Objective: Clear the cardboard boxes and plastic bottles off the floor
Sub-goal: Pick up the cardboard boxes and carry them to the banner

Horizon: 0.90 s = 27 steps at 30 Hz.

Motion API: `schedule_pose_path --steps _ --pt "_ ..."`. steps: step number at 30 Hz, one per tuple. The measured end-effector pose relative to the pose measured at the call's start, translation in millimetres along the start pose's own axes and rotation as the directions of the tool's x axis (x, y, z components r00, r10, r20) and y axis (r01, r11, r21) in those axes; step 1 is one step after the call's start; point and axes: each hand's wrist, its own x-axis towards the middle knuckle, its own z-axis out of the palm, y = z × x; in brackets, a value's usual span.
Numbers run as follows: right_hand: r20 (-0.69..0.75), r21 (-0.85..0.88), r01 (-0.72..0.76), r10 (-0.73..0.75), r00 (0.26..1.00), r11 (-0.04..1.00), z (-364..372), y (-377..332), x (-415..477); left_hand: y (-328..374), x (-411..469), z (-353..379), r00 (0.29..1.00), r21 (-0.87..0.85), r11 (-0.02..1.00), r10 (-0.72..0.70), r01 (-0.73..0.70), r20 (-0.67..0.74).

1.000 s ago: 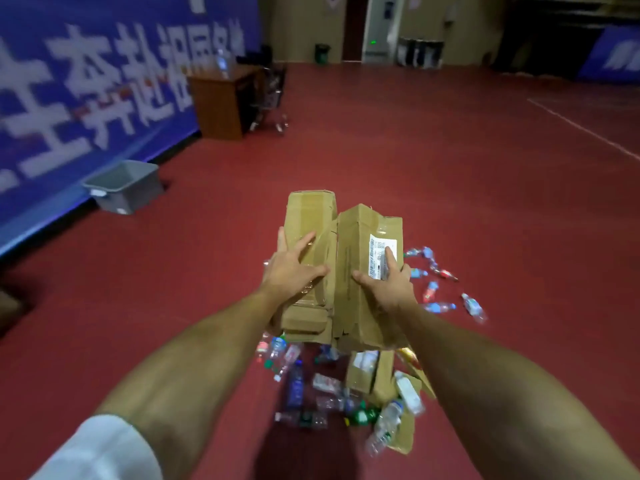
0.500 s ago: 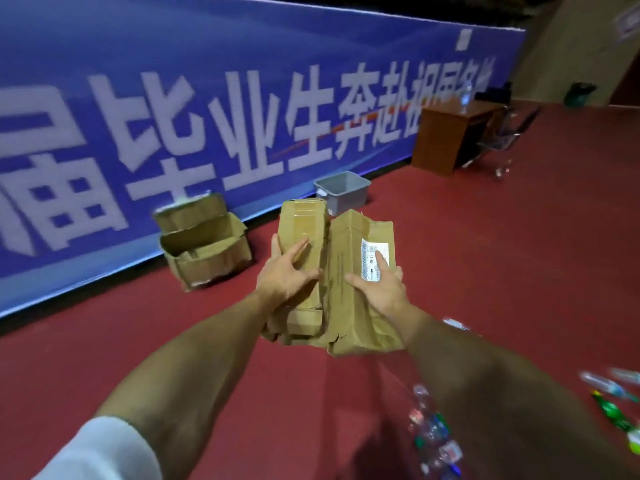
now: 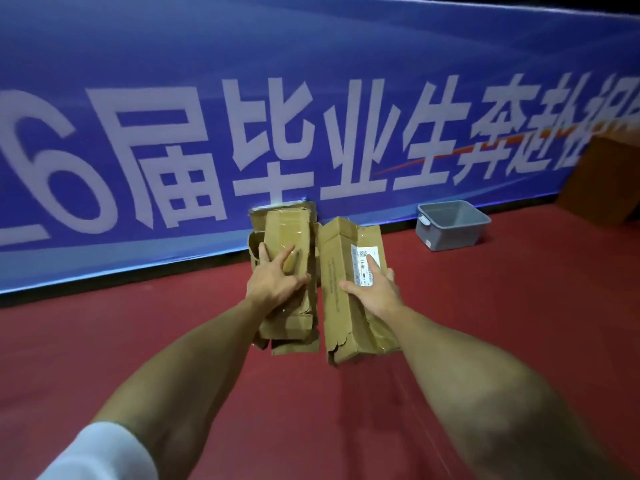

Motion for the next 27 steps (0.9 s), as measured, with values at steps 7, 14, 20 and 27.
schedule_pose_path --steps 7,14,20,27 --pt "0.081 -0.014 0.034 -0.033 0.996 0.999 -17.1 -25.6 114.2 29.2 90.4 0.3 0.996 0.017 0.997 -0.069 0.07 -0.062" --pt "0.174 -0.042 0.071 -0.063 0.983 0.997 6.2 -59.9 227.8 23.2 203.2 8.0 0.992 0.053 0.993 -0.103 0.107 -0.072" --pt "0.179 -0.029 0.091 -0.084 0.98 0.995 41.9 -106.5 354.7 -9.2 335.6 -4.4 0.989 0.055 0.991 -0.119 0.124 -0.086" --pt "0.187 -0.118 0.077 -0.054 0.981 0.99 65.5 -141.4 489.1 -18.3 471.3 -7.0 0.983 0.122 0.98 -0.146 0.158 -0.108"
